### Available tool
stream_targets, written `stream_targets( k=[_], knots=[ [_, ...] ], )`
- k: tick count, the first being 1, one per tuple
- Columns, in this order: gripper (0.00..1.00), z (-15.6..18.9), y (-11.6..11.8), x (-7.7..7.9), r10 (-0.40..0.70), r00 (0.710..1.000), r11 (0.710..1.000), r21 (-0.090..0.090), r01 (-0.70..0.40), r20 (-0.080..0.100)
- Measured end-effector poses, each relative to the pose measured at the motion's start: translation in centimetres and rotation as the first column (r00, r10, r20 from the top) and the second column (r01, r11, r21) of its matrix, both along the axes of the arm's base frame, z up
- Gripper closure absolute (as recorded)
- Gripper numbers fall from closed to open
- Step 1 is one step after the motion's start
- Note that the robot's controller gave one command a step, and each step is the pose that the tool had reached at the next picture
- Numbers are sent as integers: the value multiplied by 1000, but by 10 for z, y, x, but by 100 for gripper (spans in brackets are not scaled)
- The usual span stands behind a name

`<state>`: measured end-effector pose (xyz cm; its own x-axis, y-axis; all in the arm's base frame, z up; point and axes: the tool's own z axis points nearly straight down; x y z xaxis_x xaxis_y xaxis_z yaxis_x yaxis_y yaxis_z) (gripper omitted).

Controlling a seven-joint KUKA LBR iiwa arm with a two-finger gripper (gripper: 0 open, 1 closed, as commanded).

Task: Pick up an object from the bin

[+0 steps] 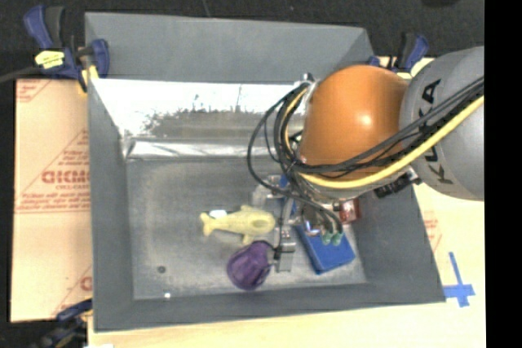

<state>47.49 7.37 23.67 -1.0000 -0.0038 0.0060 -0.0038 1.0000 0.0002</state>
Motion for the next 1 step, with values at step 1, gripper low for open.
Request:
stream_targets(
  k=[1],
  knots=[
    [0, 3, 0, 2, -3, 1000, 1000, 1, 3, 8]
  ],
)
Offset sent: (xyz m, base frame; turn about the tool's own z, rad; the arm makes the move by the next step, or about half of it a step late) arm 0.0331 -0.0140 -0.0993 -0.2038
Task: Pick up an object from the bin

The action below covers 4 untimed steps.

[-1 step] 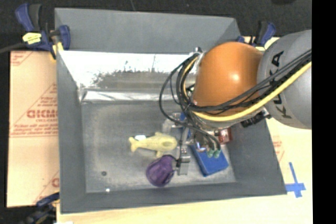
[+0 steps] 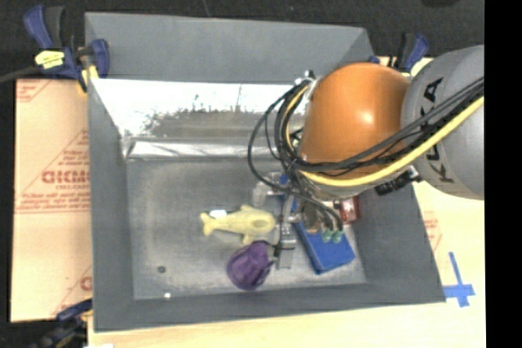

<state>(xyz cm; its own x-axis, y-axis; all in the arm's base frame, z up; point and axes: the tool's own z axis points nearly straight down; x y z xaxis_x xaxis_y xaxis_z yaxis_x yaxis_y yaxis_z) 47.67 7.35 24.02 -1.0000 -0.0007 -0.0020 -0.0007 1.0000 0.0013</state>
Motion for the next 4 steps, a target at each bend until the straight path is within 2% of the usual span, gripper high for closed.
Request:
stream_targets(
  k=[1, 2, 3, 4],
  knots=[
    [0, -21, -3, 9, 50, 999, 999, 0, -50, 8],
    [0, -42, 11, 8, 151, 989, 989, -4, -151, 0],
    [0, 12, -6, 47, 338, 941, 941, -3, -338, 1],
    [0, -15, -12, 57, 292, 956, 957, -4, -292, 9]
  ],
)
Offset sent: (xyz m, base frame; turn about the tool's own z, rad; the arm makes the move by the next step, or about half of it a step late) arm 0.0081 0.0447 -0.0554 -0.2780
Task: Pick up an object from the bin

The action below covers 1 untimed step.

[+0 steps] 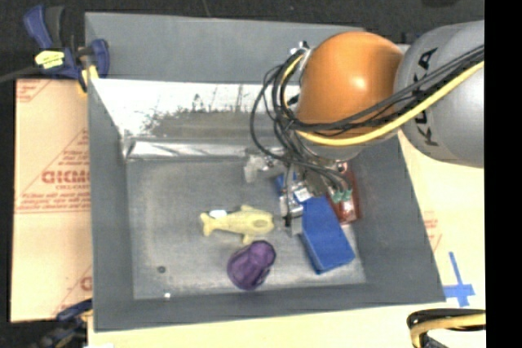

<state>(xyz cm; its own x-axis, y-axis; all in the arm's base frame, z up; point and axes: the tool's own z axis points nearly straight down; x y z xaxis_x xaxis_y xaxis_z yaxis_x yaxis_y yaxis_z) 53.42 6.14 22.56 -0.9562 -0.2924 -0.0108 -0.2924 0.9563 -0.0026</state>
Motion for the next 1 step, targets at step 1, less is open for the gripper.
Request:
stream_targets(
  k=[1],
  knots=[
    [0, -23, 51, -21, 29, 1000, 1000, -2, -29, 4]
  ],
)
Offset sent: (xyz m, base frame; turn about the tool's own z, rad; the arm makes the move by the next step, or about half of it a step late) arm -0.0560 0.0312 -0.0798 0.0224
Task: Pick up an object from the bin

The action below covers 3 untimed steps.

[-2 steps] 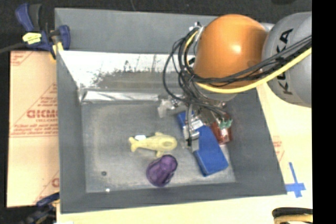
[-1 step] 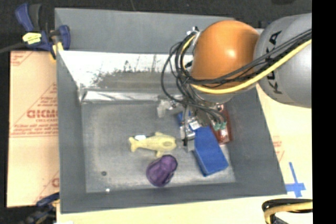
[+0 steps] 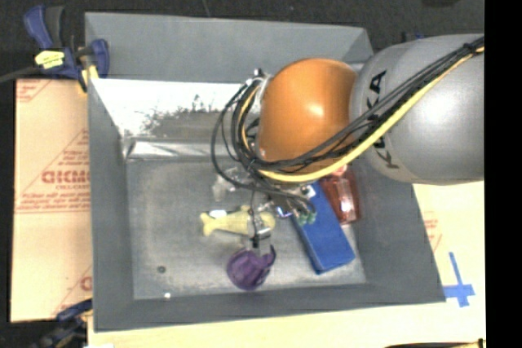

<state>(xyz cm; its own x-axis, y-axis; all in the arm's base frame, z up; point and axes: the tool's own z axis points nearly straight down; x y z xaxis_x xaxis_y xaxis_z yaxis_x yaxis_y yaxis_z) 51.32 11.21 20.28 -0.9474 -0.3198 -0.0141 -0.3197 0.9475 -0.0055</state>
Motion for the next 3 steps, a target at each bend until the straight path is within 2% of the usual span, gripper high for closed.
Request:
stream_targets(
  k=[1, 2, 3],
  knots=[
    [0, -55, -18, -32, -47, 999, 999, 0, 47, -8],
    [0, -30, -52, 20, -166, 986, 986, 8, 166, 2],
    [0, -87, -82, 26, -83, 997, 997, 7, 83, -5]
  ],
)
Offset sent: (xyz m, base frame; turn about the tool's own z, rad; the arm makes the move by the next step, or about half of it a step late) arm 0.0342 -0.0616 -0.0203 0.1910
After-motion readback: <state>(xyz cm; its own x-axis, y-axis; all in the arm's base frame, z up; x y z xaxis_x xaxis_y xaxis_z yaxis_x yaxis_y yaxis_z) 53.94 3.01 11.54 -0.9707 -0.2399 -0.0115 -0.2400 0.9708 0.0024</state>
